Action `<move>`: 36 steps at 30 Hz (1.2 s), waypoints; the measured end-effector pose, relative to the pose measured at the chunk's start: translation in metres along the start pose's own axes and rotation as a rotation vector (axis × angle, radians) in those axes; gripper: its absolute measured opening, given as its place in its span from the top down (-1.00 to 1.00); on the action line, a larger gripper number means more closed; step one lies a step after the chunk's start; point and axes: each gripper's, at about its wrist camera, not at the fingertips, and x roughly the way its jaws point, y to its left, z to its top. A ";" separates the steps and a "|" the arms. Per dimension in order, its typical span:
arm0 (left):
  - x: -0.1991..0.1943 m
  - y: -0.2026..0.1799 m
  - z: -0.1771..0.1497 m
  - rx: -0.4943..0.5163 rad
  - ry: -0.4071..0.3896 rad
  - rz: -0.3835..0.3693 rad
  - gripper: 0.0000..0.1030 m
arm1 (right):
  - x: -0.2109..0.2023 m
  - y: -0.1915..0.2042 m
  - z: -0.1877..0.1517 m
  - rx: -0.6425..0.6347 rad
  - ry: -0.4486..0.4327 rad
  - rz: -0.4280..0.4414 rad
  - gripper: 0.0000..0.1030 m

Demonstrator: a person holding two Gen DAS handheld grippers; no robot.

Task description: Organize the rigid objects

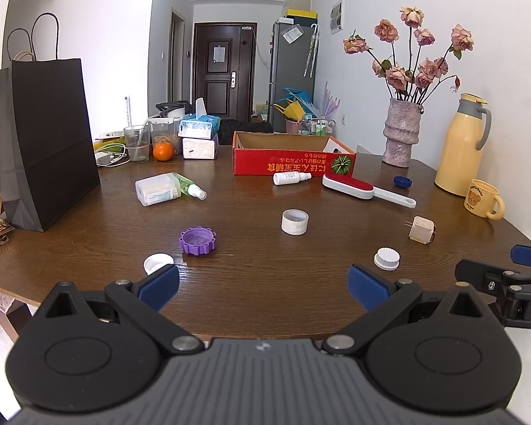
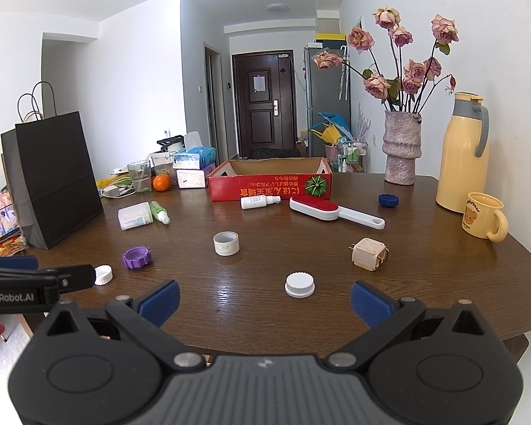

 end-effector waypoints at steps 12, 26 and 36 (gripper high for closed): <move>0.018 0.007 0.003 -0.003 0.019 0.043 -1.00 | 0.018 -0.006 -0.001 0.001 0.020 -0.010 -1.00; 0.064 0.022 0.007 -0.021 0.081 0.079 -1.00 | 0.057 -0.024 -0.003 0.038 0.073 -0.026 -1.00; 0.099 0.035 0.009 -0.048 0.126 0.091 -1.00 | 0.090 -0.031 -0.001 0.041 0.115 -0.043 -1.00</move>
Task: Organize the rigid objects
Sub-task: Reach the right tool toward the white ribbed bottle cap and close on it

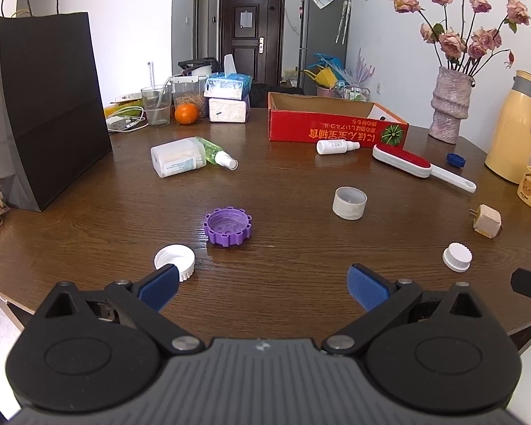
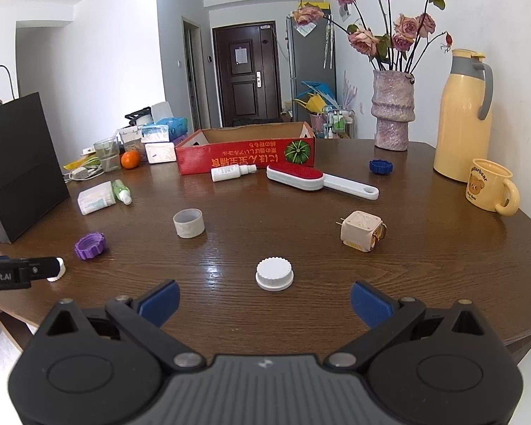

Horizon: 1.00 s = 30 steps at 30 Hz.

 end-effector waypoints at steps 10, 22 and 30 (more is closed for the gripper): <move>0.027 0.013 0.004 -0.014 0.038 0.019 -1.00 | 0.035 -0.004 0.003 -0.005 0.044 -0.010 -0.98; 0.057 0.034 0.007 -0.048 0.076 0.046 -1.00 | 0.080 -0.003 0.002 -0.039 0.084 -0.027 -0.79; 0.070 0.045 0.007 -0.061 0.090 0.053 -1.00 | 0.111 0.001 0.002 -0.061 0.081 -0.048 -0.39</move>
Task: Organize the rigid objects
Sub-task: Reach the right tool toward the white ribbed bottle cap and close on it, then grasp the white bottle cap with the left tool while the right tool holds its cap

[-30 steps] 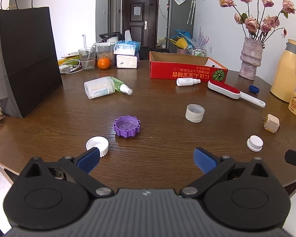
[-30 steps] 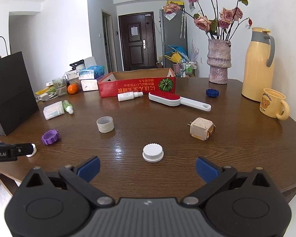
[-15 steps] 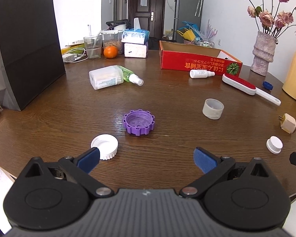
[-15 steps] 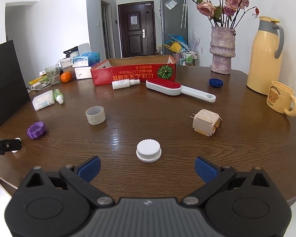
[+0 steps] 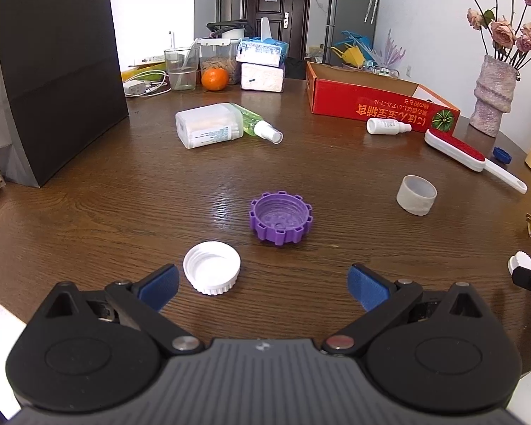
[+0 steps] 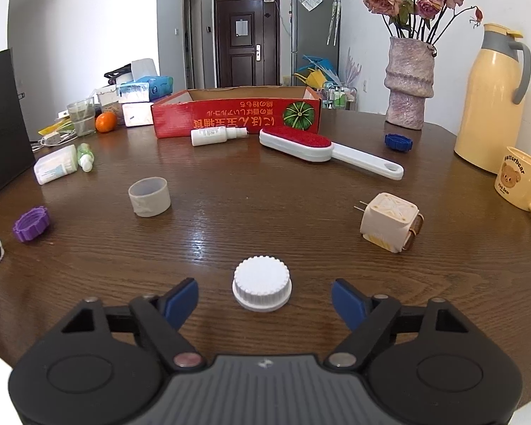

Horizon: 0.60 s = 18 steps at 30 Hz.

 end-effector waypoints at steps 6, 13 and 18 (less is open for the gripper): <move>0.008 0.007 0.001 -0.015 0.009 0.008 -1.00 | 0.010 0.002 0.003 0.001 0.010 0.013 0.24; 0.021 0.016 -0.001 -0.032 0.015 0.025 -1.00 | 0.013 0.006 0.004 -0.004 0.005 0.010 0.24; 0.028 0.023 -0.002 -0.048 0.019 0.029 -0.87 | 0.014 0.009 0.006 -0.011 0.007 0.006 0.24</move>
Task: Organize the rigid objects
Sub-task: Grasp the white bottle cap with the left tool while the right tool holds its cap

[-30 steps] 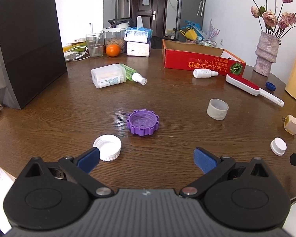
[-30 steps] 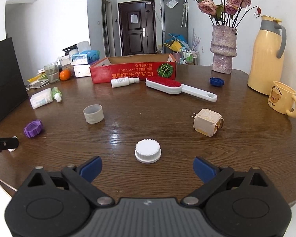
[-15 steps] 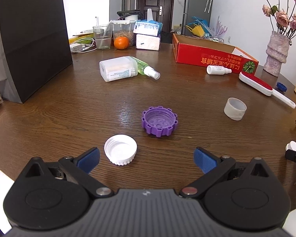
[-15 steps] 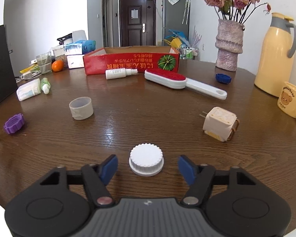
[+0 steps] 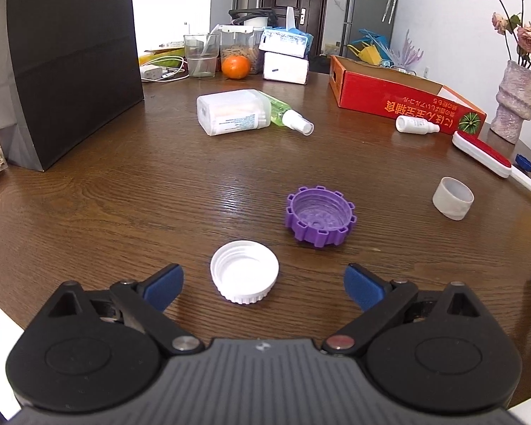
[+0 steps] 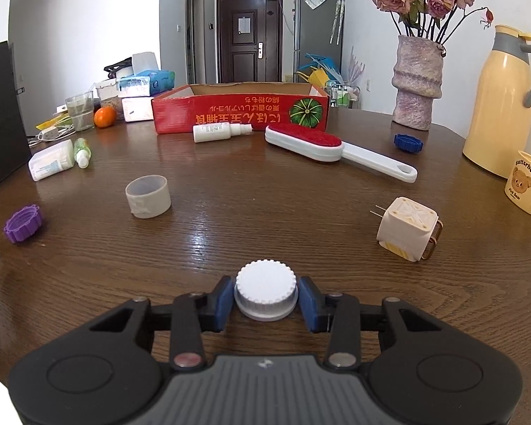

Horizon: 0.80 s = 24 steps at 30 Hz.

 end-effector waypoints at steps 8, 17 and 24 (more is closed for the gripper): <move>0.004 0.005 0.002 -0.004 -0.010 0.016 -0.33 | 0.003 0.005 0.002 -0.011 0.001 0.000 0.24; 0.001 0.003 -0.001 0.020 -0.025 0.039 0.19 | 0.005 0.007 0.003 -0.014 0.000 0.001 0.24; 0.000 0.004 0.002 0.013 -0.023 0.032 0.20 | 0.005 0.007 0.004 -0.012 -0.002 0.001 0.24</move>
